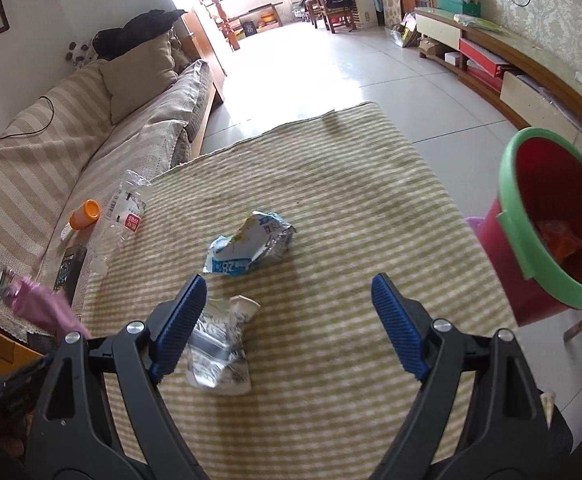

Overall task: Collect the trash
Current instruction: 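Grasp the pink wrapper with the left tool while the right tool grasps the blue snack bag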

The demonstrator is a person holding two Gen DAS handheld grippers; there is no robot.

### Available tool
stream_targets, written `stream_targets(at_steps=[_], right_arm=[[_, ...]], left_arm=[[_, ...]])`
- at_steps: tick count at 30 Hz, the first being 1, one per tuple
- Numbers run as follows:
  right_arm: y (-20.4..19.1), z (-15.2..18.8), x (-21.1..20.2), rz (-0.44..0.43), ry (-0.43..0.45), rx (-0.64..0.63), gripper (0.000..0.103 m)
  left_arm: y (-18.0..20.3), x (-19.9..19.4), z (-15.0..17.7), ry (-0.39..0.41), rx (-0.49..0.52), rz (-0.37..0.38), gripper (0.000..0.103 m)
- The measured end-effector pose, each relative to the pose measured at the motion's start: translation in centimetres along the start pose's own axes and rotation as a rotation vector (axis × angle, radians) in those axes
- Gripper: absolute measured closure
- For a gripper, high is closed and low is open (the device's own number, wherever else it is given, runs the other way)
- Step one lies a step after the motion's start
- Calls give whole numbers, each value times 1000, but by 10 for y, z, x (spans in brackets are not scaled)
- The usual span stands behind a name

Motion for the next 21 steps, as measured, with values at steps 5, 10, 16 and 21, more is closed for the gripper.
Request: stream_targets(at_steps=[5, 10, 16, 21], right_arm=[[-24, -10, 42, 38, -38, -58, 20], [-36, -19, 65, 55, -65, -82, 20], [-42, -23, 86, 61, -104, -89, 20], [-47, -19, 93, 66, -127, -102, 20]], left_arm=[[5, -7, 8, 12, -13, 8, 83], [4, -9, 5, 19, -25, -1, 82], [-3, -14, 4, 35, -38, -10, 82], [-10, -18, 3, 48, -48, -21, 82]])
Point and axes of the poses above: each gripper's, at about its wrist camera, not at the fingertips, and x roughly the way its jaws point, y to its right, z to its underside, the point moved 9 cm from there along x, roughly the way its jaws point, and after that the axes turned 10 degrees about z, right-handed, at the moved point
